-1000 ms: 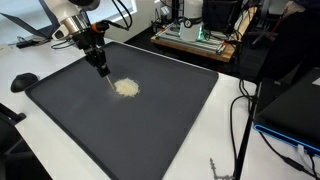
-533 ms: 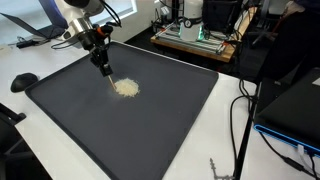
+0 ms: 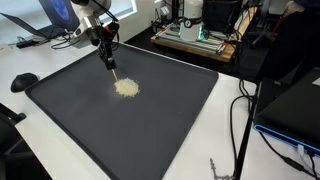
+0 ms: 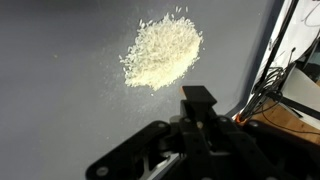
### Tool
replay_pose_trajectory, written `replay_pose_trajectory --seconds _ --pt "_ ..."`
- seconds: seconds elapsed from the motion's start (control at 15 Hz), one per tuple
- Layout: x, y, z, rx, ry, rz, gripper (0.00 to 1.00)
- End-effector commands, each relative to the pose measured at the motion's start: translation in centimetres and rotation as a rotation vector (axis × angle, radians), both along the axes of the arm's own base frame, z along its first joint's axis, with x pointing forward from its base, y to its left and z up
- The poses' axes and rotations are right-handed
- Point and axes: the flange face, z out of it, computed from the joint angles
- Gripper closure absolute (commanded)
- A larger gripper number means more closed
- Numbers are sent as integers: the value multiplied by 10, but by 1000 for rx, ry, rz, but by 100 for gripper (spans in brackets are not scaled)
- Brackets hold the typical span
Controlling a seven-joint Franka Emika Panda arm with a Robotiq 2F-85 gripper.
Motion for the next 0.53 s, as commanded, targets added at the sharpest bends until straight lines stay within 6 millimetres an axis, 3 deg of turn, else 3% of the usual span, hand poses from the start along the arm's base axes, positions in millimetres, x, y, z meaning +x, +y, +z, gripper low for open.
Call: replay_pose_trajectory --seconds 0.0,0.27,0.47 --pt "-43 -4 13 80 -5 -62 97" --pt "-77 -10 22 121 43 -118 97" --pt "-88 -6 37 68 61 -117 97"
